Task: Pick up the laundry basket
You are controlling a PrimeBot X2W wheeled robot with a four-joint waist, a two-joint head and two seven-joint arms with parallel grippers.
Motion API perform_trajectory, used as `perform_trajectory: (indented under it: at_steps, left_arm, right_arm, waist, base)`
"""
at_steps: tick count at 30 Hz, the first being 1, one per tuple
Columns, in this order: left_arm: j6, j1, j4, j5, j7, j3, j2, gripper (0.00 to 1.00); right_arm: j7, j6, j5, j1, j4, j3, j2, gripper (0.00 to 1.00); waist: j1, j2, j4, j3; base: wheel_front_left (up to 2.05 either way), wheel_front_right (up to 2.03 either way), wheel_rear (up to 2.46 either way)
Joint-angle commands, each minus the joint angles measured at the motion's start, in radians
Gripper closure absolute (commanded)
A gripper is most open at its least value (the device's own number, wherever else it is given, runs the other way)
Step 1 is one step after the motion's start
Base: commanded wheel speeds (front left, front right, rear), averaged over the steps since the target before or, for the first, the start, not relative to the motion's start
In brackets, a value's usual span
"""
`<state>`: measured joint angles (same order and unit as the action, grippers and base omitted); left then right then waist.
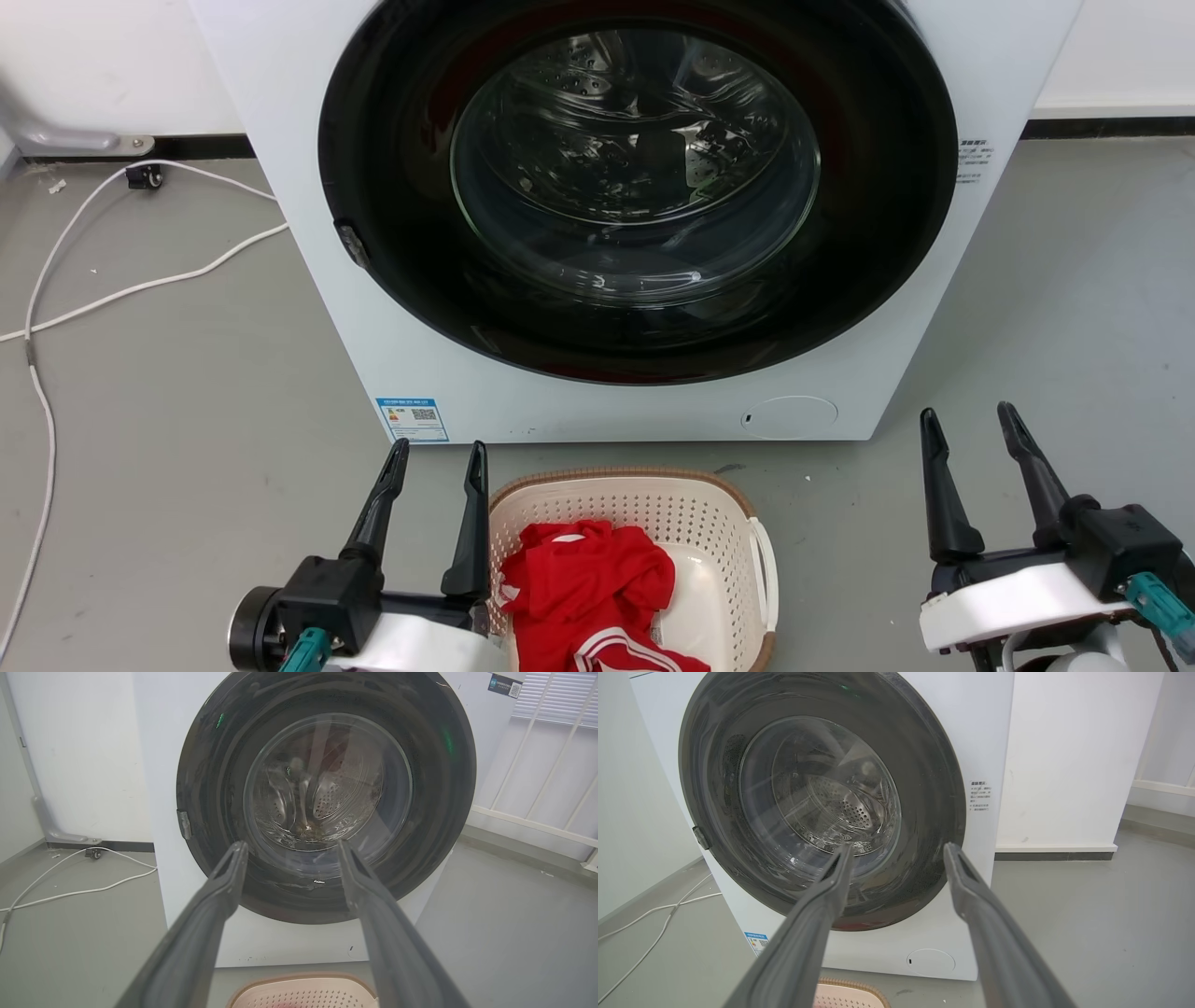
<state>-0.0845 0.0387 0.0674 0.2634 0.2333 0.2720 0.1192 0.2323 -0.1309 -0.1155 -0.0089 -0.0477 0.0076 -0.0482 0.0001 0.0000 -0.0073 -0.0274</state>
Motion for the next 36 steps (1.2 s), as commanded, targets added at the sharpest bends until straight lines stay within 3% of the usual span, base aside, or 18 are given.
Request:
perform_trajectory:
  at_steps: [1,11,23,36]
  left_arm:
    - [0.014,0.009,-0.001,-0.025,0.008,-0.010,-0.007,0.00]
    - [0.083,0.024,-0.066,-0.150,0.027,-0.049,-0.047,0.00]
    - [0.099,0.018,-0.054,-0.213,0.034,-0.069,-0.063,0.00]
    - [0.118,0.007,-0.081,-0.202,0.032,-0.079,-0.068,0.00]
  right_arm:
    - [0.010,0.000,0.015,0.006,-0.001,0.001,-0.003,0.00]
    - [0.027,0.000,0.095,-0.005,-0.014,0.007,-0.003,0.00]
    - [0.033,0.000,0.118,-0.010,-0.011,0.010,-0.003,0.00]
    - [0.033,0.000,0.108,-0.025,-0.010,0.011,-0.003,0.00]
  waist:
    - [0.0000,0.0000,0.000,-0.002]
    - [-0.0001,0.0000,-0.001,-0.008]
    - [-0.0001,0.0000,0.001,-0.017]
    - [-0.0001,0.0000,-0.003,-0.052]
  base:
    - [0.00,0.00,0.00]
    - [0.00,0.00,0.00]
    - [0.00,0.00,0.00]
    - [0.00,0.00,0.00]
